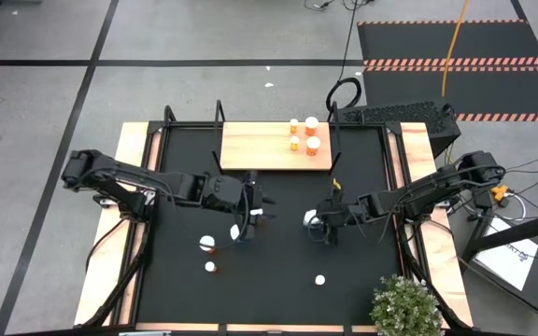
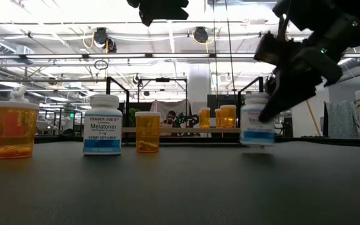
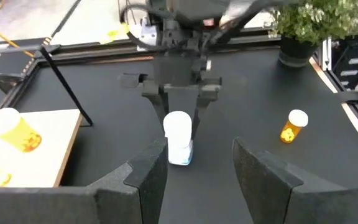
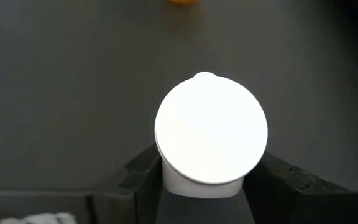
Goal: Pick and place medicine bottles onto shelf by color
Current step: Put the right white pill bottle on the shelf
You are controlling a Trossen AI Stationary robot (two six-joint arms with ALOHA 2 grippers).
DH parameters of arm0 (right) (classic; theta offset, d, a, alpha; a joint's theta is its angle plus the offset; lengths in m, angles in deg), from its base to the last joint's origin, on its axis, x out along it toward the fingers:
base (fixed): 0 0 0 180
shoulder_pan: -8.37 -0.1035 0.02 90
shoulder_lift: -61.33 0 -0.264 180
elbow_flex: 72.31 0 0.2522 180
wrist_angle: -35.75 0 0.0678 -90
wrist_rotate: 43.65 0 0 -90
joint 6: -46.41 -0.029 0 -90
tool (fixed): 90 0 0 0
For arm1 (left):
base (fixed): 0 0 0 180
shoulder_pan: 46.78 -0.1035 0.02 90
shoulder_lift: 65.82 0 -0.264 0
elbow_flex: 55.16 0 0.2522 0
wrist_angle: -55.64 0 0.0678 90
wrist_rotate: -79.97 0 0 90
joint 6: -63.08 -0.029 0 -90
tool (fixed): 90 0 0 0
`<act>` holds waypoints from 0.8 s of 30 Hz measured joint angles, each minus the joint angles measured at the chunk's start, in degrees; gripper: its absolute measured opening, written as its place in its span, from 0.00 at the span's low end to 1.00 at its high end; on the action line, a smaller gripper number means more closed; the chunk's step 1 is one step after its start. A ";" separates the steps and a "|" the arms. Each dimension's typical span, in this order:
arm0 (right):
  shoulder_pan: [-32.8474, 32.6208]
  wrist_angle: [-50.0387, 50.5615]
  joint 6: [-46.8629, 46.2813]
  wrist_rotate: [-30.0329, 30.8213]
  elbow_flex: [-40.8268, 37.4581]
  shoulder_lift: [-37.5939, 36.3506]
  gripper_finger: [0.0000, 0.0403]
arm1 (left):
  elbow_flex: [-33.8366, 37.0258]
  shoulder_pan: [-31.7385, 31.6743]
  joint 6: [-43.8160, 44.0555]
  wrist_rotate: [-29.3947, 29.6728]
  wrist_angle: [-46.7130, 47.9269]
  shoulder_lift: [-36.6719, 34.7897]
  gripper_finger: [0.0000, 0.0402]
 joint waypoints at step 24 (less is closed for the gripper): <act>-0.06 -6.75 13.35 0.05 0.04 0.02 0.45 | -0.03 -1.99 -1.46 -0.02 -16.12 22.40 0.79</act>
